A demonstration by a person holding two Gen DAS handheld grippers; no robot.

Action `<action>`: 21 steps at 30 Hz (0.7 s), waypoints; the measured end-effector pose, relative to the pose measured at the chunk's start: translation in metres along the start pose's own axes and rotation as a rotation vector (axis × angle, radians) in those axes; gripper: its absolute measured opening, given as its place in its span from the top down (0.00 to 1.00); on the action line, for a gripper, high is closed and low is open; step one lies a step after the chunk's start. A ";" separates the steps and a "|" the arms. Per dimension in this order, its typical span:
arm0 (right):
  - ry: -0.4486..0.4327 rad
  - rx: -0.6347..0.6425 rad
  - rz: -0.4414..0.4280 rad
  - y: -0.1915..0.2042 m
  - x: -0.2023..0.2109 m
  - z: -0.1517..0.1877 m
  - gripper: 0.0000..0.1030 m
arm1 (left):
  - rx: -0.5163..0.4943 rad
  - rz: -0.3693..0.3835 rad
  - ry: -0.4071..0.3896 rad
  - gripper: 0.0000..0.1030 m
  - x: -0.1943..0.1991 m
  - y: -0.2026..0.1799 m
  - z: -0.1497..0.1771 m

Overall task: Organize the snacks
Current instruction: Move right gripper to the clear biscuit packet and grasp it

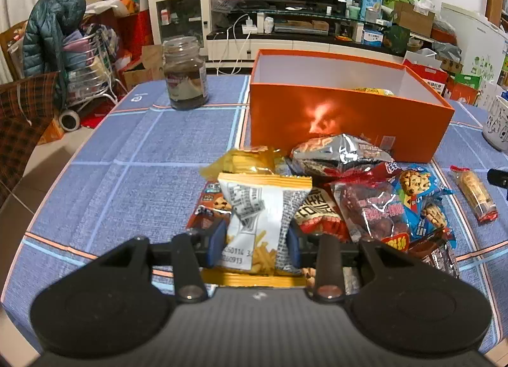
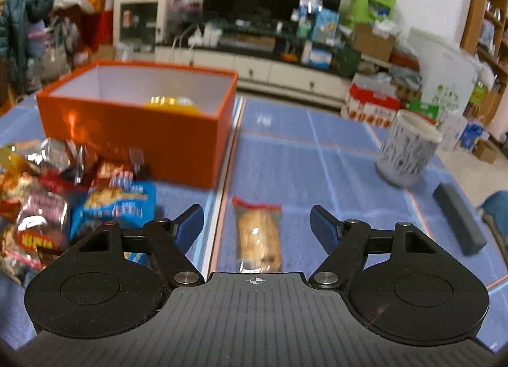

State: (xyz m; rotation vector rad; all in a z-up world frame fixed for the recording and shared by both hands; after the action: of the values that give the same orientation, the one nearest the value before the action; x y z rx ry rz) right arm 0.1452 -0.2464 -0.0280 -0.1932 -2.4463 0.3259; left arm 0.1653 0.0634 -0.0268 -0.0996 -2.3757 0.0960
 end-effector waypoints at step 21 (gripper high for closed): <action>0.101 -0.031 0.026 -0.003 -0.014 0.001 0.36 | -0.032 -0.004 0.017 0.66 -0.007 -0.014 0.004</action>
State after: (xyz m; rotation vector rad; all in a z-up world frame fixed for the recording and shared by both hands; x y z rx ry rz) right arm 0.1549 -0.2527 -0.0360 -0.2496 -2.3519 0.2828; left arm 0.1672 0.0484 -0.0330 -0.1109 -2.3607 0.0548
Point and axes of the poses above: each gripper's, at about its wrist camera, not at the fingertips, and x roughly against the way its jaws point, y to its left, z to its underside, the point moved 8 cm from there along -x, roughly the way its jaws point, and after that the axes turned 9 degrees about x, right-handed, at the moved point
